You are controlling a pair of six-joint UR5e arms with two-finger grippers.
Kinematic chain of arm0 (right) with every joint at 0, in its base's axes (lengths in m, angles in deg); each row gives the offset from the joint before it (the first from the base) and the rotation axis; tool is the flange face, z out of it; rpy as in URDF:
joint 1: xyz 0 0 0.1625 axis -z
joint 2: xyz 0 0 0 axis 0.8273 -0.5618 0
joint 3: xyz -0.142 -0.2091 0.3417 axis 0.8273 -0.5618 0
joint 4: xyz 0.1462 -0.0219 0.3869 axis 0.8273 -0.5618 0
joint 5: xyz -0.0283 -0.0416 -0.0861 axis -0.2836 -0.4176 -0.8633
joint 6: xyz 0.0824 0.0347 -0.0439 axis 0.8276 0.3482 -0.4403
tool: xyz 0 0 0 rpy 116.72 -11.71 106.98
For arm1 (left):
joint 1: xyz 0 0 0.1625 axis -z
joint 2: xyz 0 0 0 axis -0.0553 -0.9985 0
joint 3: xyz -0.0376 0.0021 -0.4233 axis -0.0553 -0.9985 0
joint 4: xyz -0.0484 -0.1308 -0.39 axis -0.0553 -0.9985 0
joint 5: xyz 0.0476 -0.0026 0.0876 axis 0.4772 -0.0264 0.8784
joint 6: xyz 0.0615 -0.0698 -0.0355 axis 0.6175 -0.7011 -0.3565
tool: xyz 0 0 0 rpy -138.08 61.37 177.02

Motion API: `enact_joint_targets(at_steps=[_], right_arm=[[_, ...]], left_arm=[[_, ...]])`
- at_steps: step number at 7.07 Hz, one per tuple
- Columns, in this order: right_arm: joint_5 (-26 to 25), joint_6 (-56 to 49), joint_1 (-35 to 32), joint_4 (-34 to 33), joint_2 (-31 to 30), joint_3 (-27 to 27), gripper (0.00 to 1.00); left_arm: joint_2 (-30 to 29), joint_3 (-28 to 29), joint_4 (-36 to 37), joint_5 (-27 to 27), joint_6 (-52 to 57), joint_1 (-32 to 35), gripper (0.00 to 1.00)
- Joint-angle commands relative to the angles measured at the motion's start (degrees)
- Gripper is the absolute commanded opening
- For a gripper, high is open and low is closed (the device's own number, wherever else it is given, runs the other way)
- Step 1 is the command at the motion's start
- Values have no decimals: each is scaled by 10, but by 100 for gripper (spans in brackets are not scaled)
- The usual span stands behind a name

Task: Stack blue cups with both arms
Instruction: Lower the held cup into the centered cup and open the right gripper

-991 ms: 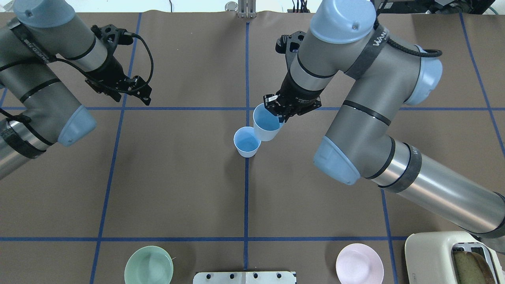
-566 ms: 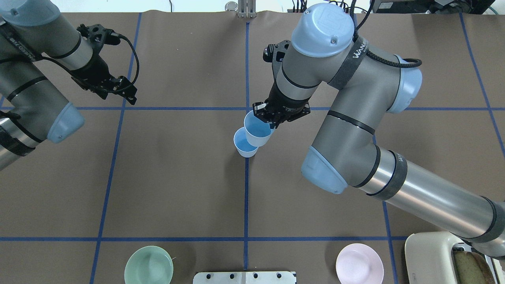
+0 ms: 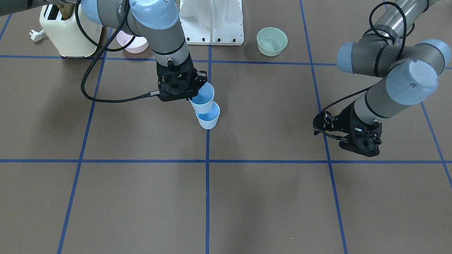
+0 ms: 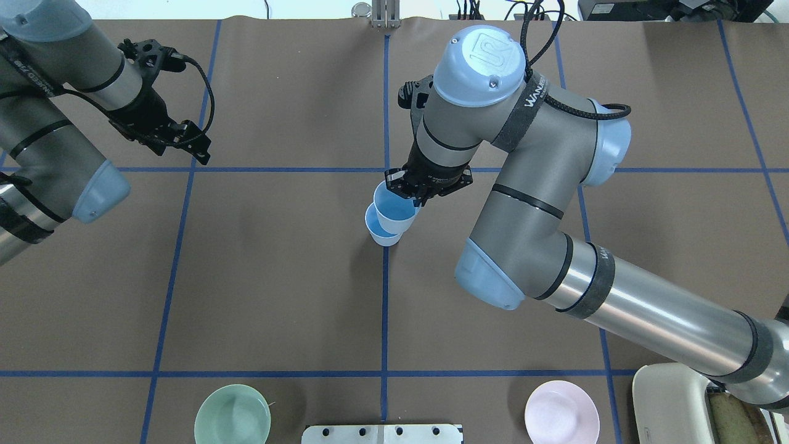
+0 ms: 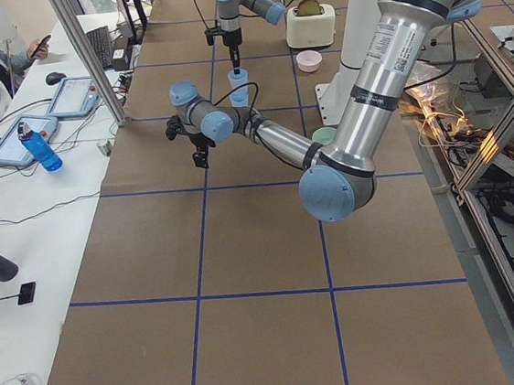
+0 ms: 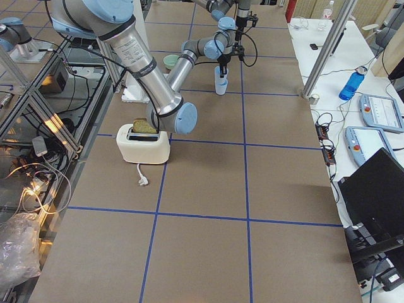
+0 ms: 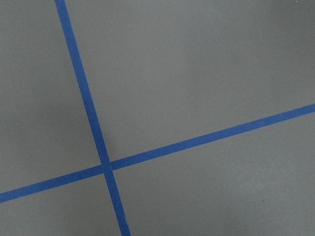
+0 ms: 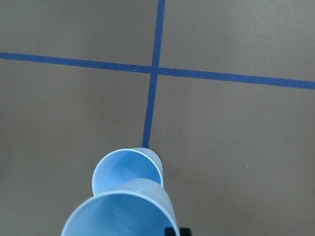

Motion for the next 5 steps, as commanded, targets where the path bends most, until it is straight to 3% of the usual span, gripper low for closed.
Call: enact_joint_targets(at_steps=[1, 5], right_arm=[[-6, 0, 0, 2, 4, -7, 0], [-8, 6, 6, 16, 13, -26, 0]], left_arm=[[0, 0, 0, 0, 0, -1, 96], [0, 0, 0, 1, 0, -1, 96]])
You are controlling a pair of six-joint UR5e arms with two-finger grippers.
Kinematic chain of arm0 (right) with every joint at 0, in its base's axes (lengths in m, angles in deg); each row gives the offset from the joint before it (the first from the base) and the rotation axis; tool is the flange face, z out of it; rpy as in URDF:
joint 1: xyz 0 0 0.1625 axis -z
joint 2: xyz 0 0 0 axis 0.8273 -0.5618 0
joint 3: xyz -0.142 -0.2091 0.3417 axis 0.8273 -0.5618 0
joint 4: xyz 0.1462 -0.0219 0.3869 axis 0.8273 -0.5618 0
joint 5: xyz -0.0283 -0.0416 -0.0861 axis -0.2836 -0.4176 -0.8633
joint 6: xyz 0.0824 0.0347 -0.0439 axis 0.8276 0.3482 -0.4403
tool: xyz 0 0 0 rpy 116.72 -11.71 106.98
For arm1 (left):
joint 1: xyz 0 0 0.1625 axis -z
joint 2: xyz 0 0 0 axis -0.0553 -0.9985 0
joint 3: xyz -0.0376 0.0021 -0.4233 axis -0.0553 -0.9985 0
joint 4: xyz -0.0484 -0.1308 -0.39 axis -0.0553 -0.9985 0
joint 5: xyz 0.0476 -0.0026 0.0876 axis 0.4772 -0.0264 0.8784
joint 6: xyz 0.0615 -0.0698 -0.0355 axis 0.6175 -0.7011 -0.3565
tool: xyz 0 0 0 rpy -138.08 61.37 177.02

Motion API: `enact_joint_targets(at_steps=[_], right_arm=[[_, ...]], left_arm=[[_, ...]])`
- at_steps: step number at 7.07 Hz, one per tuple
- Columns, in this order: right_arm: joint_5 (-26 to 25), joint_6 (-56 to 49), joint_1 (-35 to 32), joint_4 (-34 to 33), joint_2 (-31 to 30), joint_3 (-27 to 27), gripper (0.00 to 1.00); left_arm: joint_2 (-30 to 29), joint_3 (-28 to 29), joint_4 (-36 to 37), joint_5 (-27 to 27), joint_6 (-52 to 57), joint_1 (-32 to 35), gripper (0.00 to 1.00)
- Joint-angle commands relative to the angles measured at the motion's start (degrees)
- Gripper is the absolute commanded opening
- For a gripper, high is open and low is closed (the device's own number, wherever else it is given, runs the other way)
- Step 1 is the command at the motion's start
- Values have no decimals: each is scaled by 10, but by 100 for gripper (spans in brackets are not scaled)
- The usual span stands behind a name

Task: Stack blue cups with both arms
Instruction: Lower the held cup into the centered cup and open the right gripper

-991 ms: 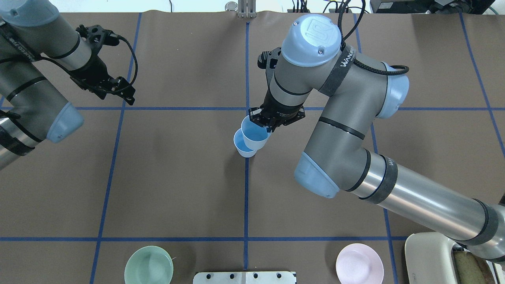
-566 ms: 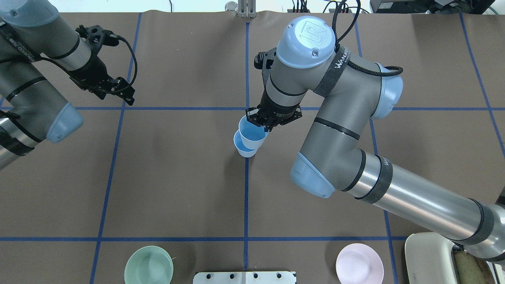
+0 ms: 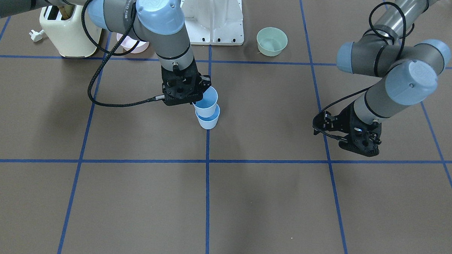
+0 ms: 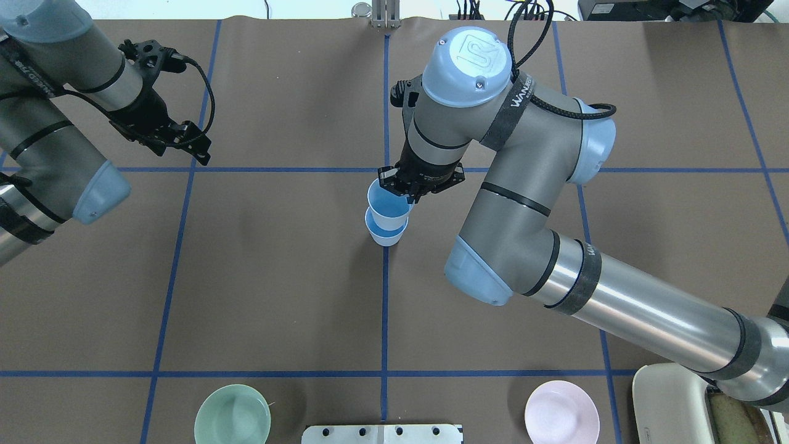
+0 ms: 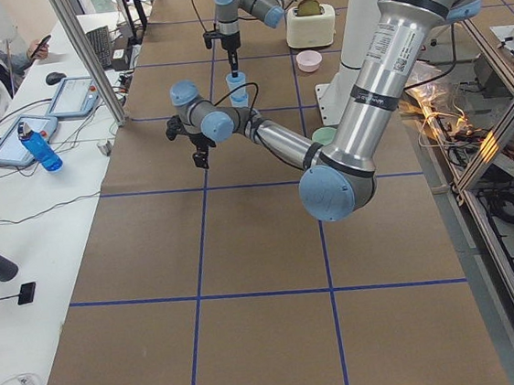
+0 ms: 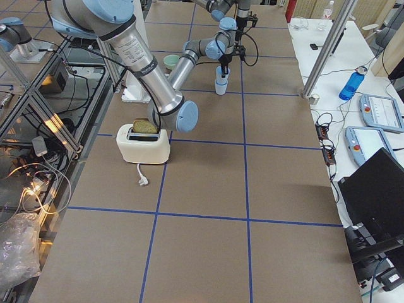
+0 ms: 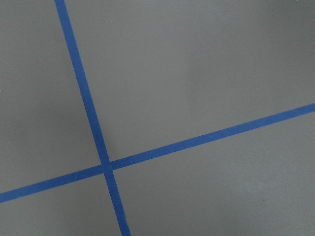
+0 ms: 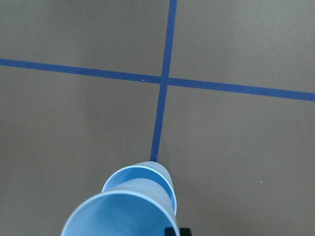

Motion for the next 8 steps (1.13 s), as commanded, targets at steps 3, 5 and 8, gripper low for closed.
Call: enact_joint_targets(at_steps=[3, 5, 8], right_arm=[[-1, 8, 5, 2, 2, -1, 0], [0, 7, 5, 2, 1, -1, 61], [0, 6, 5, 3, -1, 5, 99]], left_arm=[[0, 0, 0, 0, 0, 0, 96], [0, 0, 0, 0, 0, 0, 96], [-1, 0, 1, 0, 0, 2, 96]])
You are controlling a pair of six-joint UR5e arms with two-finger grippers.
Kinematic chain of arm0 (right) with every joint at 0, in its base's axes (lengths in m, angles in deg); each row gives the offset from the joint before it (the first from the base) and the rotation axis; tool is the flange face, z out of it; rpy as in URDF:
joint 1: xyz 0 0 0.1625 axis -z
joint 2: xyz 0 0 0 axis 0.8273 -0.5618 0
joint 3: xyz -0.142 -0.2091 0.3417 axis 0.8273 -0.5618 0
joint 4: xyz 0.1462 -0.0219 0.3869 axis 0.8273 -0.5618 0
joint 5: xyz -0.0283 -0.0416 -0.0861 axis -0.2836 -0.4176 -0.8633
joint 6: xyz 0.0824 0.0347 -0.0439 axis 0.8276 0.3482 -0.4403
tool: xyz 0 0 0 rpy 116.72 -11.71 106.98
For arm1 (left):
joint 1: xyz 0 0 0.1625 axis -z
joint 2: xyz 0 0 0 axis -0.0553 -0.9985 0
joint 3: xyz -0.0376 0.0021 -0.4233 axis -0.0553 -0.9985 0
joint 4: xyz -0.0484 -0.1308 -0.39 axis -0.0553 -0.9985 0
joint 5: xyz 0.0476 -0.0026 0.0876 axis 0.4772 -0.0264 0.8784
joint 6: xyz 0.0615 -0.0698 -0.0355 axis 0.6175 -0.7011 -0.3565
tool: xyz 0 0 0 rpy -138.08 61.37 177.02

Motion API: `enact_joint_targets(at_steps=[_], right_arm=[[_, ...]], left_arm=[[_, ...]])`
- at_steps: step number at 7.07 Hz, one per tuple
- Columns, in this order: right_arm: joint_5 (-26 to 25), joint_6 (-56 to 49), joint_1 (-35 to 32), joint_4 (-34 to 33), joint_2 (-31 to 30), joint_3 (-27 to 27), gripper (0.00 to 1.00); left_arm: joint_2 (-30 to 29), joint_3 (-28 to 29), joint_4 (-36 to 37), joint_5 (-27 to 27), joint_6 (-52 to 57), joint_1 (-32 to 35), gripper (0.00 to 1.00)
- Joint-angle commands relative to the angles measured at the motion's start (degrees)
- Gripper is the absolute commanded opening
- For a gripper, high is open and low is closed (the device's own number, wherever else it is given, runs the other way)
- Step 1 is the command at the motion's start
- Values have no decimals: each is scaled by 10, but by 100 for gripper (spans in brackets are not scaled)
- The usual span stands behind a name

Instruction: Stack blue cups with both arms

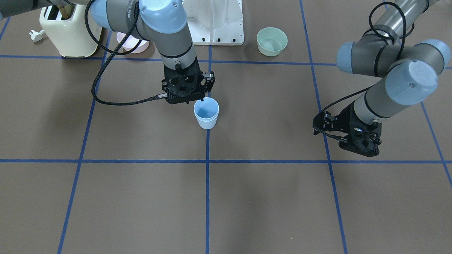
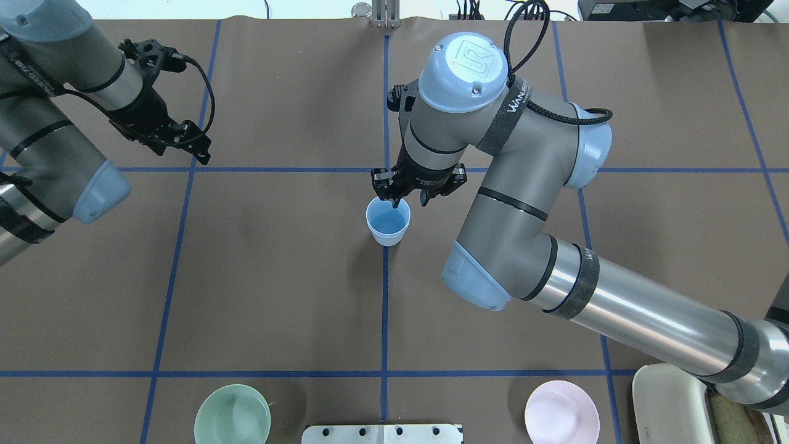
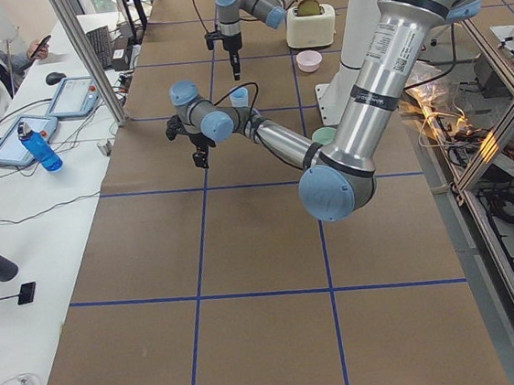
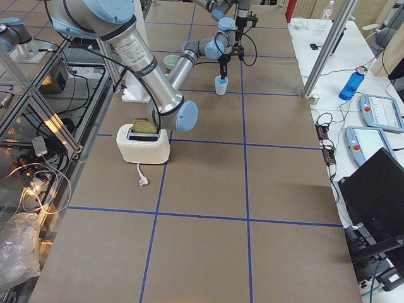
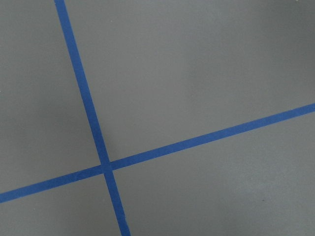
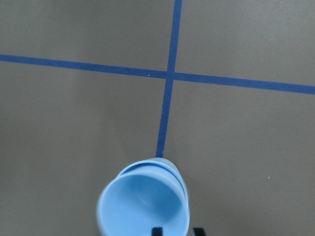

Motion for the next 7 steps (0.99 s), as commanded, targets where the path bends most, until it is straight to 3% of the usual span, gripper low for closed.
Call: enact_joint_targets(at_steps=[1, 3, 7], right_arm=[[0, 0, -4, 2, -1, 4, 100], [6, -20, -59, 2, -28, 15, 100], [9, -53, -185, 1, -89, 37, 100]], left_arm=[[0, -1, 0, -1, 0, 11, 96], [-1, 2, 19, -43, 28, 45, 97], [-1, 3, 151, -47, 238, 147, 98]])
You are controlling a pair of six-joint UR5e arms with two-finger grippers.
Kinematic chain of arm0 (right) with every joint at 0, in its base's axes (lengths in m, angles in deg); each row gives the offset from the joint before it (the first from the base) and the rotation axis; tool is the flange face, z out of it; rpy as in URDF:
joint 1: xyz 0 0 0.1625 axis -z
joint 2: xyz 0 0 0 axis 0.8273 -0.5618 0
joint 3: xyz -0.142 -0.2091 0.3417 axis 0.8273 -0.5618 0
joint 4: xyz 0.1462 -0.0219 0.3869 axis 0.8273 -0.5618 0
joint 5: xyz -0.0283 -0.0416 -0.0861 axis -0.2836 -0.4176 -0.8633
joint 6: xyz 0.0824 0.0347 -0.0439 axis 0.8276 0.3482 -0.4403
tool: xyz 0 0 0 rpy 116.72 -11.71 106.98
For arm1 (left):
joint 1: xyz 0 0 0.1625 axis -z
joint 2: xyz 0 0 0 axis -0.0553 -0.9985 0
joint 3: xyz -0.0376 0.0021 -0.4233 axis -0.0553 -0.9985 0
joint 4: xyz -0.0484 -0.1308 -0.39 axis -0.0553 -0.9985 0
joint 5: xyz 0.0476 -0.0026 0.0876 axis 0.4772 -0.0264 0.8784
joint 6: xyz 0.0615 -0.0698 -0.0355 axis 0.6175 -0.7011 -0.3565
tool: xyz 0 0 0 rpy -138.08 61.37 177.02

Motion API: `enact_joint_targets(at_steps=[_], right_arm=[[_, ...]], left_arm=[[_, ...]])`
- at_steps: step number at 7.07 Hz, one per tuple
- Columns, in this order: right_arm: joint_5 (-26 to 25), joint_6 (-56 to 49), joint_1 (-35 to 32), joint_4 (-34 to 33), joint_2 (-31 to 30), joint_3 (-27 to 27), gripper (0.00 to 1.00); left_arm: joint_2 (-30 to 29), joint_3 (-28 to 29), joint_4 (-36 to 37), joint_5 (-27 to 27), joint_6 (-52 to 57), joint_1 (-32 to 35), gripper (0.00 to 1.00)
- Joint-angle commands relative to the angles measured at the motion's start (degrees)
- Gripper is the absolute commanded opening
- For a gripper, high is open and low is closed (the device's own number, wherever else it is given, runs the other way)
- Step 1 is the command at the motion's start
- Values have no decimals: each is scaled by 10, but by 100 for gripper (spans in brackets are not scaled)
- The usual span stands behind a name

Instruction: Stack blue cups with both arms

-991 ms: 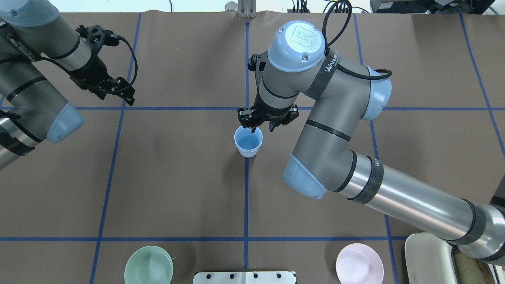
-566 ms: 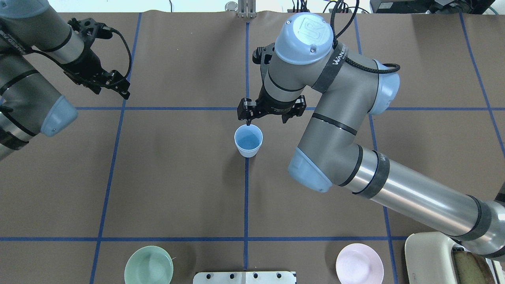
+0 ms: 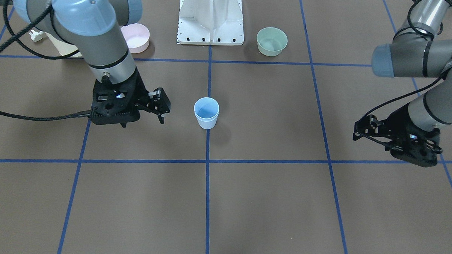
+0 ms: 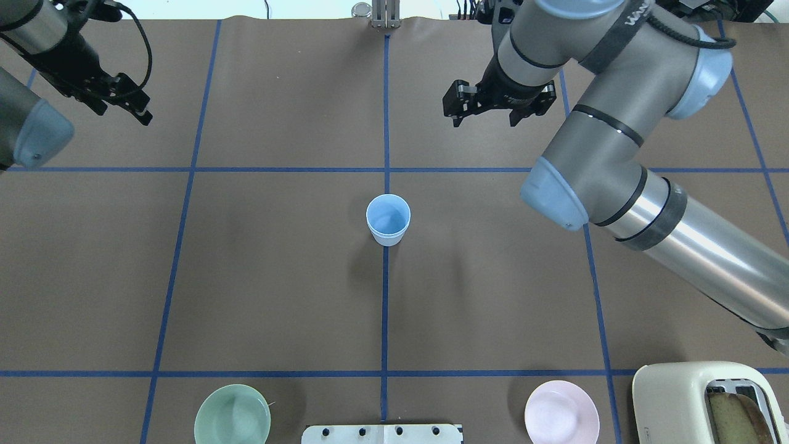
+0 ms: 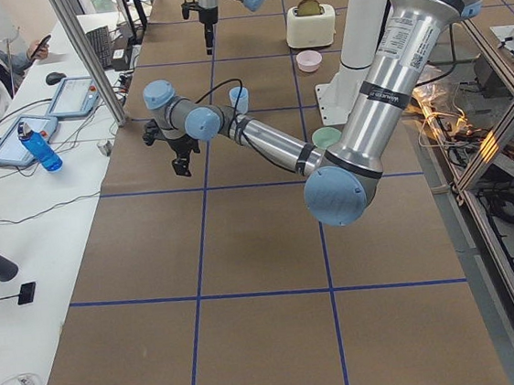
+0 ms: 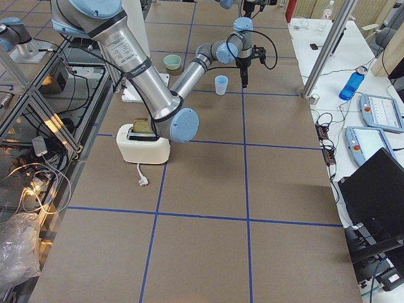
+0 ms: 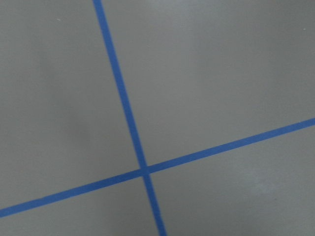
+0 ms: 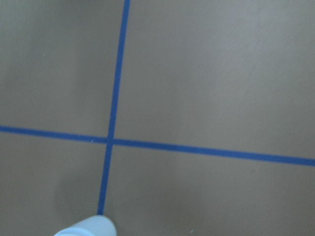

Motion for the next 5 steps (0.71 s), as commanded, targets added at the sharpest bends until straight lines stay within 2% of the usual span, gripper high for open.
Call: enact_joint_targets(at_steps=[1, 3, 5], right_arm=[[34, -13, -89, -1, -55, 4, 100], [79, -147, -177, -4, -126, -1, 100], [80, -185, -237, -6, -196, -2, 100]], left_arm=[[1, 1, 93, -1, 142, 66, 98], [22, 35, 122, -1, 258, 133, 98], [43, 65, 122, 0, 328, 181, 98]])
